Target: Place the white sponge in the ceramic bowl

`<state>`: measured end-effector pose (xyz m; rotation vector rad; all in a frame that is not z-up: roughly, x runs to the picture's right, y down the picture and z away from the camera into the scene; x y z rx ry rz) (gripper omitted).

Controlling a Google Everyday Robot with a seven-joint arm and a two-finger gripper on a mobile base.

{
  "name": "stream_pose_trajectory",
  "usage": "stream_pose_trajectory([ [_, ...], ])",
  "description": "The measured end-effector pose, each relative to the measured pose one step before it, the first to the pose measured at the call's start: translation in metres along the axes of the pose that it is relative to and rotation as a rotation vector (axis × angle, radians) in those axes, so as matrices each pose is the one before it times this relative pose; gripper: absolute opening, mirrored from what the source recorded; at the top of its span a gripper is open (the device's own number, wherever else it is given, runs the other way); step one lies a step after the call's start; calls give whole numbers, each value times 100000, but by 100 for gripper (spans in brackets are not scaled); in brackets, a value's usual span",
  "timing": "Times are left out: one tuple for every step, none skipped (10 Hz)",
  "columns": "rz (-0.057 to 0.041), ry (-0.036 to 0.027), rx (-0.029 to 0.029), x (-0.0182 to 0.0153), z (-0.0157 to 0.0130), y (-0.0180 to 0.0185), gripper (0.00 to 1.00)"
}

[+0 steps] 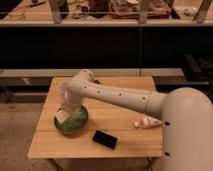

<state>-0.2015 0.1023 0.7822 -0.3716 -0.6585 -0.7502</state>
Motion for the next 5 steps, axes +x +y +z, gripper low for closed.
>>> stream_pose_trajectory([
  [680, 170, -513, 221, -124, 173, 79],
  [116, -73, -191, -66, -41, -36, 80],
  [-68, -194, -78, -141, -25, -101, 80],
  [104, -149, 21, 46, -36, 71, 80],
  [-759, 65, 213, 53, -157, 45, 80],
])
